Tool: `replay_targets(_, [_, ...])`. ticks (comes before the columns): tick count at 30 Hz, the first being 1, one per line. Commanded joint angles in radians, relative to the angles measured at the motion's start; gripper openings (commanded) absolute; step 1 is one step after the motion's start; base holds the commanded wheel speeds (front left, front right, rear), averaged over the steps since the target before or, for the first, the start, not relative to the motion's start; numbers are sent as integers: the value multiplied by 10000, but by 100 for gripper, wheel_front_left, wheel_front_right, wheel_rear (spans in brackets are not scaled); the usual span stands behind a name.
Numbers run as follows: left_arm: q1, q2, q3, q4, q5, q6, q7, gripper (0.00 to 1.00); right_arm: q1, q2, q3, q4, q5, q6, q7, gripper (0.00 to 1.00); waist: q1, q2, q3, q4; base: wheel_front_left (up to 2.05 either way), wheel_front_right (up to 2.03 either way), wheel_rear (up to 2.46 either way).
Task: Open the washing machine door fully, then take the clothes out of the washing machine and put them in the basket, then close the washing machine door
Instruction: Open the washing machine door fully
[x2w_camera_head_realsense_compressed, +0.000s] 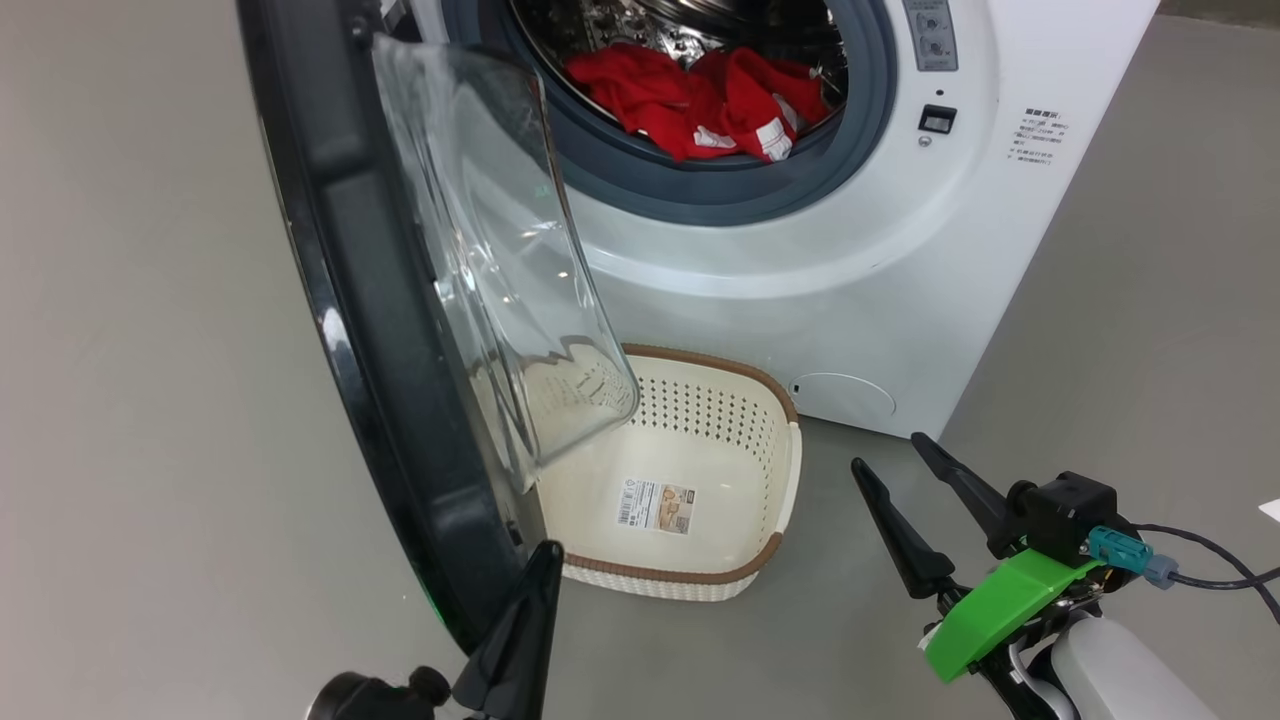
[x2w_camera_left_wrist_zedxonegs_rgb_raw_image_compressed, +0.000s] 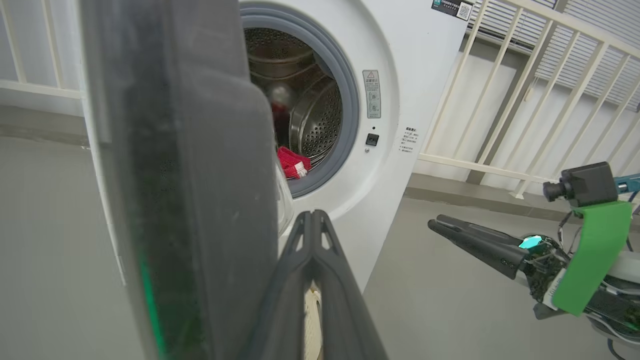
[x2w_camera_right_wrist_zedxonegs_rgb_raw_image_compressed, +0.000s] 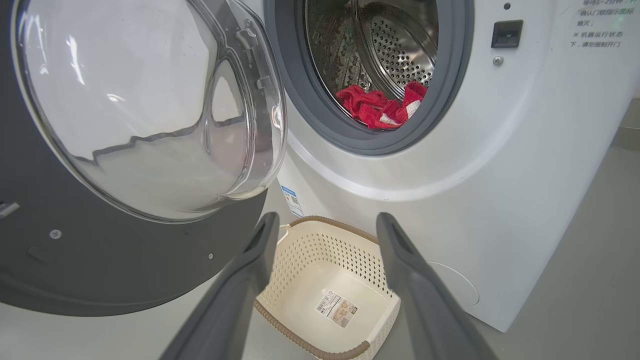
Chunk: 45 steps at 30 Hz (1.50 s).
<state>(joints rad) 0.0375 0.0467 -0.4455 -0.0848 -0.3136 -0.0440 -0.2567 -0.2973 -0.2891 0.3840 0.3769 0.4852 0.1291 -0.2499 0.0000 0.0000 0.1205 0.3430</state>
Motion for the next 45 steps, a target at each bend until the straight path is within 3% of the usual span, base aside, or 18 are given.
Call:
replay_targets(1, [-240,35,287,-123,-121,109,-51,0,-131,-41,210,-246,-56,16,-118,100,0,0,6,10,0,0,0])
replay_targets(12, [-401,35,431,524,-499,456,-51,0,-141,-53,207,-274,-96,16,-118,100,0,0,-15,134,0,0,0])
replay_targets(32, [189,35,1336,-69,-191,1113,-51,0,-54,-263,286,-265,-416,16,-118,100,0,0,-16,907,0,0,0])
replay_targets(45, [148,135,2728,56,-324,1195,-51,0,-78,-322,290,-259,-548,16,-118,100,0,0,90,1178,0,0,0])
